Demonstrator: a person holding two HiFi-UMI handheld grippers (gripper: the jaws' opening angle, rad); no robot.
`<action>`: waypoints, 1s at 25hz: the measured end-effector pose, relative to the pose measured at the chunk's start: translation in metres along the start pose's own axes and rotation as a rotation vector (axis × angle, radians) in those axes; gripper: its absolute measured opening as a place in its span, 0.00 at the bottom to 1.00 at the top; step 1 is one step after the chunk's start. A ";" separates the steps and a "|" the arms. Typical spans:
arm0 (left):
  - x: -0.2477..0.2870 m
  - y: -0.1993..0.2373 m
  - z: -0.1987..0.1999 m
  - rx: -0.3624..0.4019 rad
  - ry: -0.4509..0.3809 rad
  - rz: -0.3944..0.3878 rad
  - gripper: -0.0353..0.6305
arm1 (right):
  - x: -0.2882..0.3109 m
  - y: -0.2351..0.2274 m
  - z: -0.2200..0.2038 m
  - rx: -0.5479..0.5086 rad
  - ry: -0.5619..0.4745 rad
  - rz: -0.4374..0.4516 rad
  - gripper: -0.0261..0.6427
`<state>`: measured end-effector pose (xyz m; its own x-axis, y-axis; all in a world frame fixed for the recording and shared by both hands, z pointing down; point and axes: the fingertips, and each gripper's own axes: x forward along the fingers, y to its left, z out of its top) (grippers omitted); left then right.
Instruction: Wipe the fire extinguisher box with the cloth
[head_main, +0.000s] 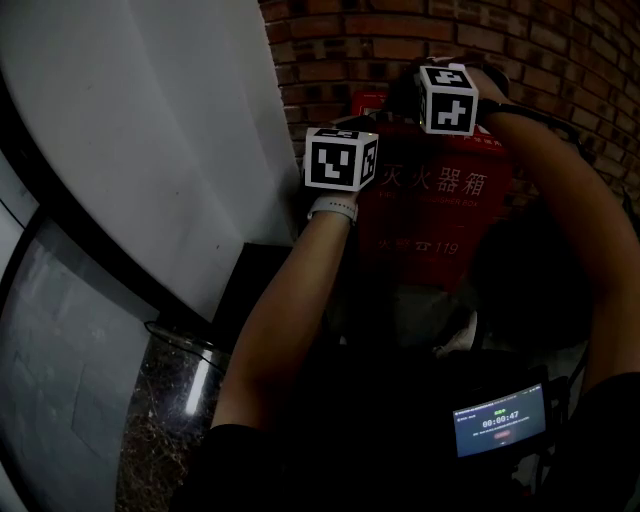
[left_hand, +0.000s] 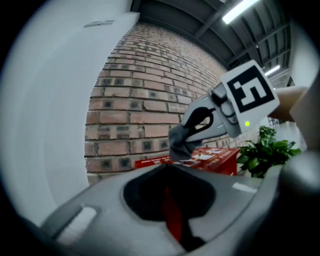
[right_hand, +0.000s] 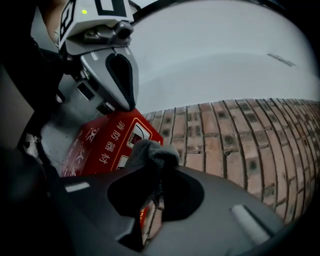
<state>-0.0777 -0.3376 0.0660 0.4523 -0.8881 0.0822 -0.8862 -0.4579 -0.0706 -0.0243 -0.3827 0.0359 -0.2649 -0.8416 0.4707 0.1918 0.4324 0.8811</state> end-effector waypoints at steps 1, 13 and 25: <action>0.001 -0.003 0.001 -0.001 -0.005 -0.005 0.06 | 0.004 -0.003 -0.002 0.002 0.003 -0.008 0.09; 0.021 -0.018 0.003 0.026 -0.031 -0.013 0.06 | 0.071 -0.027 -0.016 0.000 0.039 -0.029 0.09; 0.023 -0.013 0.001 0.087 -0.042 0.010 0.06 | 0.119 -0.006 -0.043 -0.039 0.114 0.028 0.08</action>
<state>-0.0557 -0.3521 0.0676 0.4488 -0.8928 0.0389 -0.8796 -0.4490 -0.1574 -0.0160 -0.4997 0.0848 -0.1501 -0.8618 0.4846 0.2347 0.4450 0.8642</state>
